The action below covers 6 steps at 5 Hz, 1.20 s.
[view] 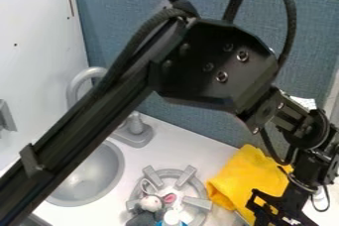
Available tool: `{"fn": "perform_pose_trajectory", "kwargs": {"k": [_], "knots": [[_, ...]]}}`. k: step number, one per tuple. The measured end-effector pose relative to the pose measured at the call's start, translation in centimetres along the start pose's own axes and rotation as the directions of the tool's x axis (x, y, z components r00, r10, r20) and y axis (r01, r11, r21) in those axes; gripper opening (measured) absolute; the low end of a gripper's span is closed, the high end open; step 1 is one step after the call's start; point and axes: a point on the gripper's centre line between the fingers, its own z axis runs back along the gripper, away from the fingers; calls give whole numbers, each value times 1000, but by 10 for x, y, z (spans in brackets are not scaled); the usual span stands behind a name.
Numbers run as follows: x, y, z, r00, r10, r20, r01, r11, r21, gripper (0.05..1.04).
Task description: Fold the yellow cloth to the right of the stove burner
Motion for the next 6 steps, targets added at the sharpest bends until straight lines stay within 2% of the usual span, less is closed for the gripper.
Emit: {"fn": "perform_pose_trajectory", "kwargs": {"k": [1,2,3,4,5,6], "knots": [[-19,2,12,999,-13,31,15,999,-47,532],[-52,14,38,997,31,75,-28,999,-37,532],[-87,1,30,998,-45,32,46,999,-21,532],[-102,-9,10,992,-121,-43,121,993,3,532],[-105,-6,-31,972,-159,-171,166,986,29,532],[-100,-6,-48,964,-150,-219,164,985,46,532]]}}
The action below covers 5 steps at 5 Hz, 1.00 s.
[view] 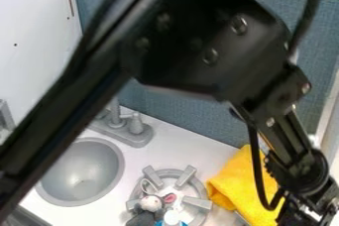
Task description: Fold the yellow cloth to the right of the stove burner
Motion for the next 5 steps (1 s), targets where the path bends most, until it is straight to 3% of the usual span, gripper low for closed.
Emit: {"fn": "perform_pose_trajectory", "kwargs": {"k": [1,5], "knots": [[6,5,-13,999,23,-36,-21,999,37,532],[25,-2,0,996,-37,84,36,999,18,532]]}}
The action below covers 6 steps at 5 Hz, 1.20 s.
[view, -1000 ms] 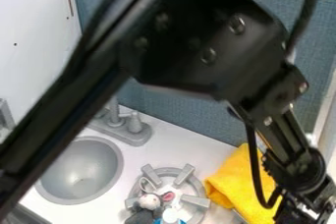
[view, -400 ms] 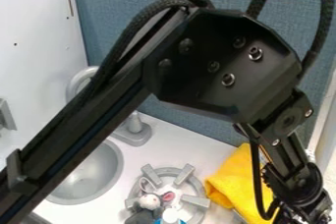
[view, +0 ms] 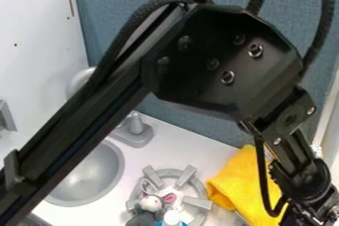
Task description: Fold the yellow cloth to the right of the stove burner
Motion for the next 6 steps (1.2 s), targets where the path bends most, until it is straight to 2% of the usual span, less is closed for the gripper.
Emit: {"fn": "perform_pose_trajectory", "kwargs": {"k": [1,2,3,4,5,6], "knots": [[7,-3,7,999,0,32,0,1000,-10,605],[7,-5,18,999,25,40,-24,999,-24,901],[4,-7,42,994,63,92,-55,995,-89,1008],[-5,2,62,988,113,105,-99,986,-133,1003],[-38,12,87,981,135,138,-110,979,-174,1002],[-74,33,107,959,153,238,-109,976,-190,1002]]}}
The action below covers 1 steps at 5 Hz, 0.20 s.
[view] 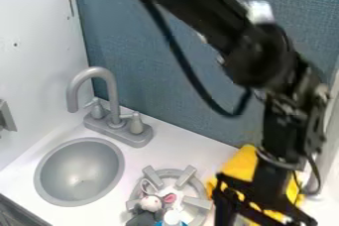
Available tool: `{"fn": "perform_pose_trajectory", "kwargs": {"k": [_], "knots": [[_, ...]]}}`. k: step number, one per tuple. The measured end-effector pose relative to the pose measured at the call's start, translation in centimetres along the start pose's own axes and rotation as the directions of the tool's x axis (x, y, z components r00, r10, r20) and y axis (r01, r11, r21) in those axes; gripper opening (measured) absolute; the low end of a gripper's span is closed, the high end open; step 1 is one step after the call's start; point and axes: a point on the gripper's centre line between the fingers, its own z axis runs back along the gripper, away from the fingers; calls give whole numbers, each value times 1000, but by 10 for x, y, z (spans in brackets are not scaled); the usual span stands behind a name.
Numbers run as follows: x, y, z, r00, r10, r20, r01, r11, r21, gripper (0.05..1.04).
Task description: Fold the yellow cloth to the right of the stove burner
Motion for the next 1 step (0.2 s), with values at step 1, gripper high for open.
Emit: {"fn": "perform_pose_trajectory", "kwargs": {"k": [1], "knots": [[-23,18,12,998,-40,46,41,999,-15,1002]]}}
